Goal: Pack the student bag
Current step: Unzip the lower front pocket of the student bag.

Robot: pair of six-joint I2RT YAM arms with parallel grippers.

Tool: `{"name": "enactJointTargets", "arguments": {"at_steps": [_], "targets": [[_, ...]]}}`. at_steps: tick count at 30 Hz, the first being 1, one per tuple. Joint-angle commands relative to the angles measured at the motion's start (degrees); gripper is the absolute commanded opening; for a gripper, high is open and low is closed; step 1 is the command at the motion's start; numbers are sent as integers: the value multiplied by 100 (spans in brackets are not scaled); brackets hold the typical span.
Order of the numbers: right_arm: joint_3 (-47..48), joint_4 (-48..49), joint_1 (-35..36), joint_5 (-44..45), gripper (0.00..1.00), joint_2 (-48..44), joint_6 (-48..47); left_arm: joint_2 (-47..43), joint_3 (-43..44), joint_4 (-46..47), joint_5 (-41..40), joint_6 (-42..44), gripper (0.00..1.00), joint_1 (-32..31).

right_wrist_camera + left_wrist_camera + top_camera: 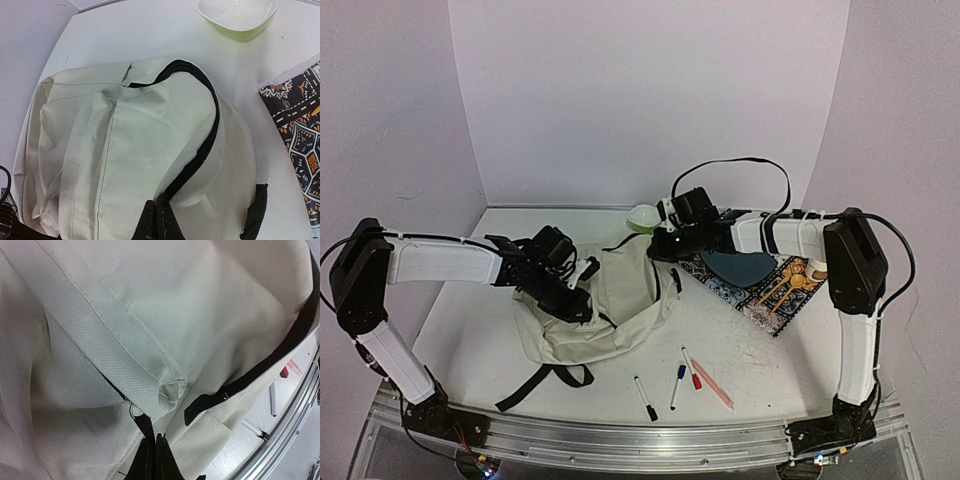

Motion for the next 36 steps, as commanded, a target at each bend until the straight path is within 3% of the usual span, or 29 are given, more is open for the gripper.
{"name": "enactJointTargets", "arguments": {"at_steps": [1, 12, 14, 18, 24, 30, 36], "targets": [[-62, 43, -12, 209, 0, -264, 73, -363, -427, 64, 303, -434, 2, -296], [-71, 172, -9, -20, 0, -237, 82, -217, -608, 541, -63, -969, 8, -615], [-115, 171, -10, -61, 1, -307, 25, -281, -612, 540, -261, -1057, 13, -618], [-260, 166, -6, -71, 15, -591, -134, -800, -587, 539, -852, -1195, 34, -613], [-404, -160, 122, 371, 33, -1138, -506, -1615, -642, 373, -1531, -1378, 50, -370], [-182, -547, 632, 806, 46, -1393, -1028, -1975, -902, 14, -1710, -1563, 58, 348], [494, -954, 1219, 1036, 56, -859, -1350, -2062, -980, -395, -2360, -1665, 68, 678]]}}
